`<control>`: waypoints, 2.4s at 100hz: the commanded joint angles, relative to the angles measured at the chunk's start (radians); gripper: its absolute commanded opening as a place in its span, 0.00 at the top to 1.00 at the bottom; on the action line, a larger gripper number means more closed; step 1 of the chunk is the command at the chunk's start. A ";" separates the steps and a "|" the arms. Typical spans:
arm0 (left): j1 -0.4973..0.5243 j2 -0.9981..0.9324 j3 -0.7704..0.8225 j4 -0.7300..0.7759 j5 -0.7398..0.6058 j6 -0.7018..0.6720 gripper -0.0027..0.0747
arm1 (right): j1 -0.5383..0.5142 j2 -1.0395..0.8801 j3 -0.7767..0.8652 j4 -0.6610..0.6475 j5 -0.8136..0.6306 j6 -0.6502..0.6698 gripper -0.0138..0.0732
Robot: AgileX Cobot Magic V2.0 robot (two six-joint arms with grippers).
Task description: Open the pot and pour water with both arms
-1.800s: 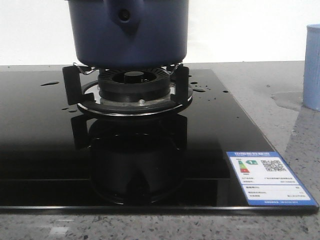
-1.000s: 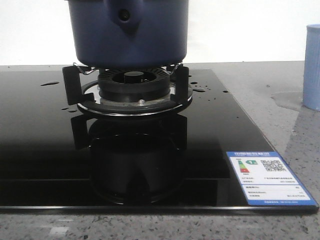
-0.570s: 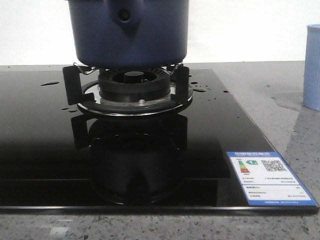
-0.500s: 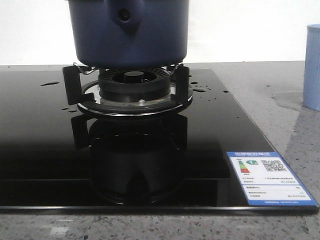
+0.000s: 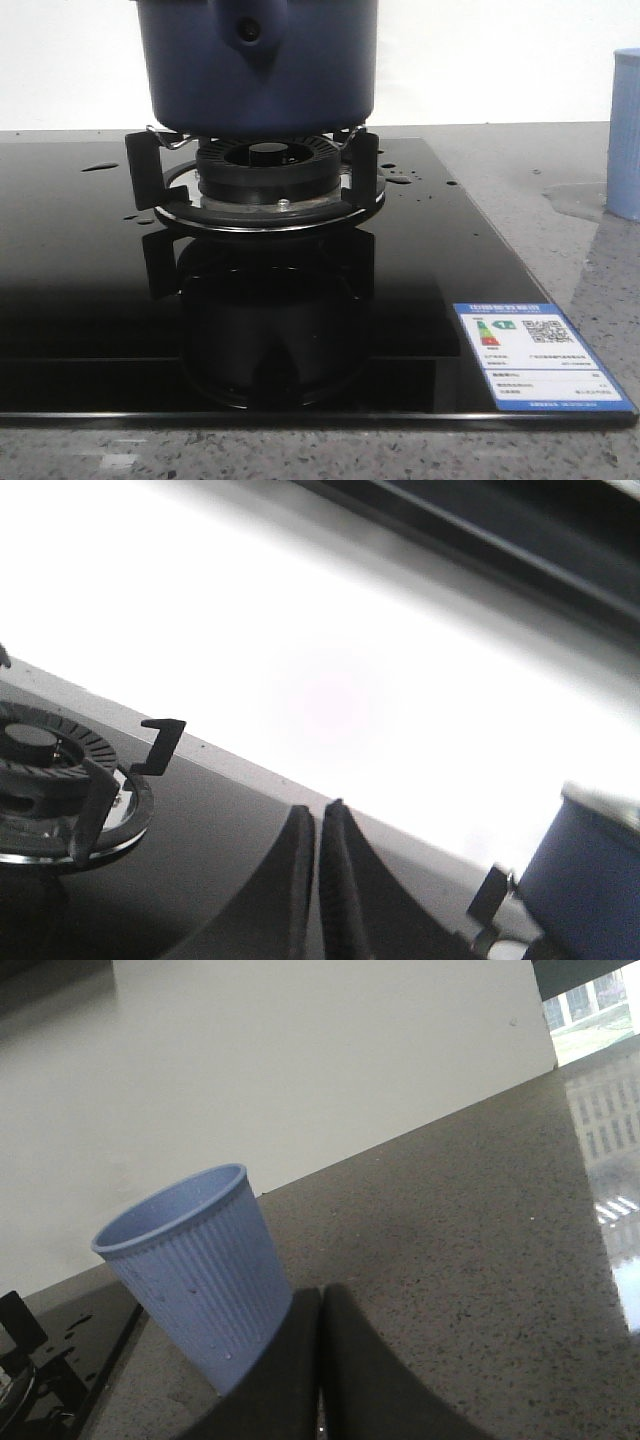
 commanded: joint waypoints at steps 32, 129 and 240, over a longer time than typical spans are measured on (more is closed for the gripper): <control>-0.002 -0.023 -0.007 -0.182 -0.009 -0.009 0.99 | 0.000 -0.019 -0.045 0.257 0.024 0.000 0.92; -0.252 0.808 -0.711 -0.851 0.971 0.996 0.99 | 0.053 0.628 -0.692 0.777 1.077 -0.726 0.93; -0.179 1.383 -1.098 -1.271 1.076 1.837 0.30 | 0.053 0.627 -0.708 0.814 0.817 -1.098 0.09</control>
